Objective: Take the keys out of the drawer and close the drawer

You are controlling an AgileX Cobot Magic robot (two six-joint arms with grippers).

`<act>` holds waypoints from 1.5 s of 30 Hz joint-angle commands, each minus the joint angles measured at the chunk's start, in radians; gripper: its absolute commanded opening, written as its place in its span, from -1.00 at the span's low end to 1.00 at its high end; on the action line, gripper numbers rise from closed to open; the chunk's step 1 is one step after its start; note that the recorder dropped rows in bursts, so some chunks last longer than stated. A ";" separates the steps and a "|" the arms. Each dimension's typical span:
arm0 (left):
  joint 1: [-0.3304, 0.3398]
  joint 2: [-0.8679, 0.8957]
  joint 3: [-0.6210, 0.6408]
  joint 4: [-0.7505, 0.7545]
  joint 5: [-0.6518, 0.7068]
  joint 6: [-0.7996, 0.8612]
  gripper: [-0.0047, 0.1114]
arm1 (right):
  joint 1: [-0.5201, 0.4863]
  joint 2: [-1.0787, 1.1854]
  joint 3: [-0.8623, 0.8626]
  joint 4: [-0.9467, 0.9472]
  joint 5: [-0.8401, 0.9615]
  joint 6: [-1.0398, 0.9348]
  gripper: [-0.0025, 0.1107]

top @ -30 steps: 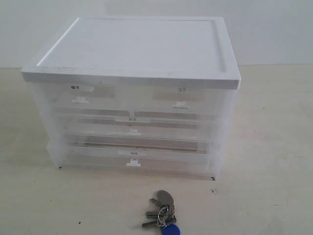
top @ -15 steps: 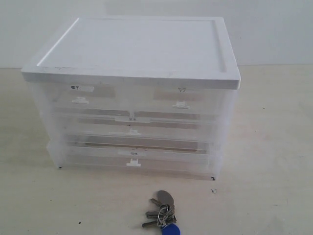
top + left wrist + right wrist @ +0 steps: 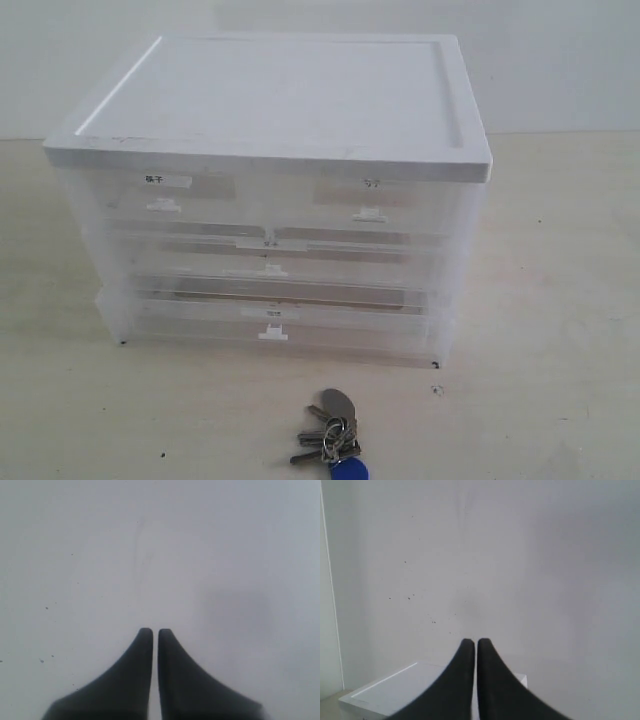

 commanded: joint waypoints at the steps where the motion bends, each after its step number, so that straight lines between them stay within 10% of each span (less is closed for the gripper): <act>1: -0.003 -0.004 0.003 0.004 0.001 -0.007 -0.84 | 0.000 -0.004 0.002 -0.004 0.002 0.000 -0.96; 9: -0.003 -0.004 0.015 0.023 0.001 -0.007 -0.84 | 0.000 -0.004 0.002 -0.004 0.002 0.000 -0.96; 12: -0.003 -0.015 0.029 0.245 0.015 -0.078 -0.84 | 0.000 -0.004 0.002 -0.004 0.002 0.000 -0.96; 23: 0.063 -0.081 0.151 1.678 -0.027 -1.573 -0.84 | 0.000 -0.004 0.002 -0.004 -0.001 0.000 -0.96; 30: 0.096 -0.081 0.321 1.676 -0.170 -1.623 -0.84 | 0.000 -0.004 0.002 -0.004 -0.001 0.000 -0.96; 45: 0.175 -0.081 0.535 1.679 -0.006 -1.437 -0.84 | 0.000 -0.004 0.002 -0.004 -0.001 0.000 -0.96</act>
